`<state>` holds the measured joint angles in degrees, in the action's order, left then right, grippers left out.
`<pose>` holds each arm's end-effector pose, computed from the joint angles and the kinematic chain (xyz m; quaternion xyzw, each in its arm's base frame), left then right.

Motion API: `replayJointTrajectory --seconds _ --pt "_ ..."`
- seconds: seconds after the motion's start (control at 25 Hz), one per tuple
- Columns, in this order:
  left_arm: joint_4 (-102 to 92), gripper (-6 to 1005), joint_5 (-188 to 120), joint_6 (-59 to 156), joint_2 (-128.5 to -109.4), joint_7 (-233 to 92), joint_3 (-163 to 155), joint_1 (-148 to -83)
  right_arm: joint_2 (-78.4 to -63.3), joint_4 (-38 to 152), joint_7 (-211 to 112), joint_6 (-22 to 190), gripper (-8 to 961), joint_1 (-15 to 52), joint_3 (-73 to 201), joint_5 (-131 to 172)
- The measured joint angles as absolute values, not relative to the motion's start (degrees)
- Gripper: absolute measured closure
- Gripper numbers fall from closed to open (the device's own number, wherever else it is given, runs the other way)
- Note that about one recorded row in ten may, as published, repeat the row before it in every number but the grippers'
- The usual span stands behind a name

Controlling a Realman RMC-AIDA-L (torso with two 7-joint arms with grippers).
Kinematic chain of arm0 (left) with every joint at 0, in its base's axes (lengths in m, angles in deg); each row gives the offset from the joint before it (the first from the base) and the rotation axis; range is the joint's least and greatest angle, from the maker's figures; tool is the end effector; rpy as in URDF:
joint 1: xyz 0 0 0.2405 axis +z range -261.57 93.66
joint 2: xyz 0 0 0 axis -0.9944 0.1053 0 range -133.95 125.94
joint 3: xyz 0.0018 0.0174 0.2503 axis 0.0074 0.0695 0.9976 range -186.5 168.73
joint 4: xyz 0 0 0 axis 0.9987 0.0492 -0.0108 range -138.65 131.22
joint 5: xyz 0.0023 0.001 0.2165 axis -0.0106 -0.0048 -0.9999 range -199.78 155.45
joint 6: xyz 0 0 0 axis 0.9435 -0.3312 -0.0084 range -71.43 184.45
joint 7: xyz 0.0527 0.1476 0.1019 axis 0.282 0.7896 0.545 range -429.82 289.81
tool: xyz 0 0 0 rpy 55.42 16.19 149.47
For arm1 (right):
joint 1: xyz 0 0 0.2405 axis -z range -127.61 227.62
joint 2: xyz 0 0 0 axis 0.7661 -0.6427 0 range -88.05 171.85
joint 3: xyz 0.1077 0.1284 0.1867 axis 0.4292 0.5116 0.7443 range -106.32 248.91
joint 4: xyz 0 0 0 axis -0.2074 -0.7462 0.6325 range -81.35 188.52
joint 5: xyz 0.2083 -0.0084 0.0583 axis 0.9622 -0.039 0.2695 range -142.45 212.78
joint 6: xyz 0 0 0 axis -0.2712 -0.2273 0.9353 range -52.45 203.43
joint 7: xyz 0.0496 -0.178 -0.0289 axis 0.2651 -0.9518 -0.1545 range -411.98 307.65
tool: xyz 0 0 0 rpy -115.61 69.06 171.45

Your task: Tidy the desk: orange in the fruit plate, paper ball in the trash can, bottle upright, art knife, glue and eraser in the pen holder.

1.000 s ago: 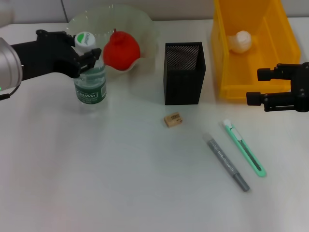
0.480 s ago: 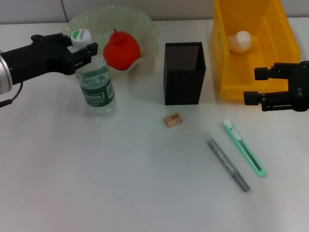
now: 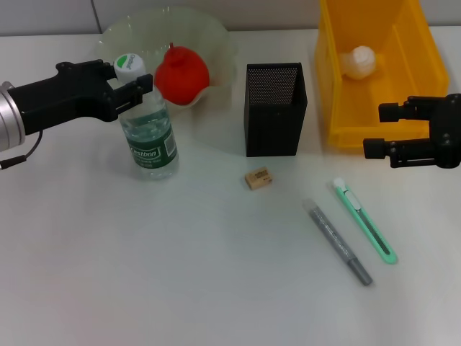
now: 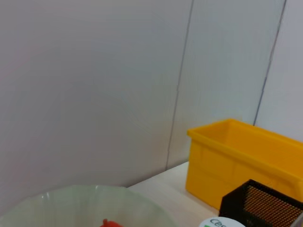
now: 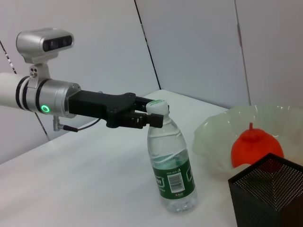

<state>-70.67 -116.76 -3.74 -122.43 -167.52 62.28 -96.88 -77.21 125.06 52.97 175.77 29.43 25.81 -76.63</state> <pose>-0.2291 0.3776 0.0024 -0.8951 -0.2441 -0.2205 0.3011 0.2186 0.3257 0.0451 -0.9409 0.2389 0.1967 0.1374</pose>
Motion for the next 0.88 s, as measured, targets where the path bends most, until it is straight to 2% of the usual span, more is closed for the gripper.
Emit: replayJointTrajectory --seconds 0.48,0.84,0.88 --pt "-70.57 401 -114.92 -5.74 -122.37 -164.4 61.87 -96.55 -77.19 125.04 52.95 175.8 121 29.47 25.76 -76.6" --pt "-72.26 197 -114.71 -11.03 -122.32 -163.93 57.61 -96.26 -77.19 125.04 52.95 175.77 121 29.18 25.79 -76.63" --pt "-72.27 197 -114.78 -12.94 -122.28 -163.8 56.02 -96.27 -77.19 125.04 52.95 175.82 121 29.07 25.79 -76.72"
